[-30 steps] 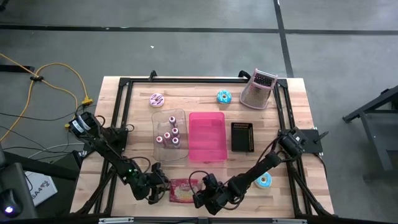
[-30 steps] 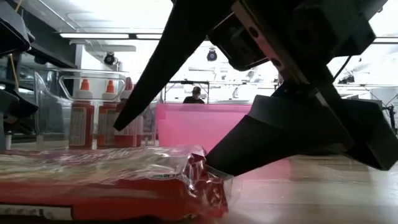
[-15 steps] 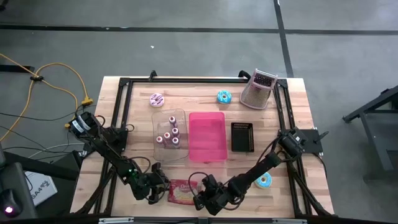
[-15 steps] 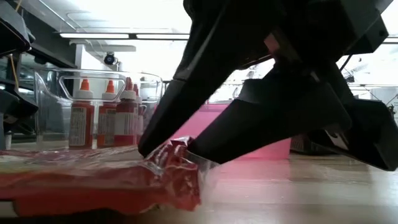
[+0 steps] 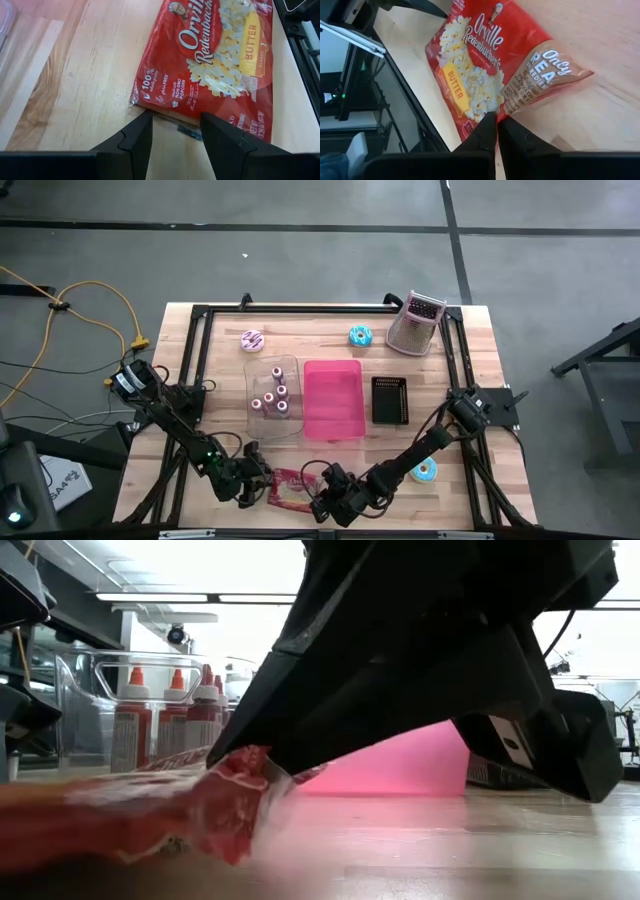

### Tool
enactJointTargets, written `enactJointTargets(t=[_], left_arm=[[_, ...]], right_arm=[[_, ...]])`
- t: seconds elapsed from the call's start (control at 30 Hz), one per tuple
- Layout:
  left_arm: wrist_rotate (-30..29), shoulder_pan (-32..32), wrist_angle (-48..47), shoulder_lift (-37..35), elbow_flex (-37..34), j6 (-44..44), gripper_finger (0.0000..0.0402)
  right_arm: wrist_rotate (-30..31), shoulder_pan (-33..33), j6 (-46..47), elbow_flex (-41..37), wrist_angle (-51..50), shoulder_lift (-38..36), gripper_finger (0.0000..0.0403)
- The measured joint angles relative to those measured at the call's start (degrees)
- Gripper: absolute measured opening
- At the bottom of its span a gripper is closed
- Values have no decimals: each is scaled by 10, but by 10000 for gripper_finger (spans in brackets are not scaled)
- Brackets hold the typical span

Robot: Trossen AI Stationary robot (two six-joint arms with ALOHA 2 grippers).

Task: Pick & Place Food Item
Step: Put the red popcorn pack into the pink bin

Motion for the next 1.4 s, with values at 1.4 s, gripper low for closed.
enactJointTargets(t=[1.4], left_arm=[[0,0,10,-19,0,46,161]], right_arm=[[95,34,-75,1,-91,-124,2]])
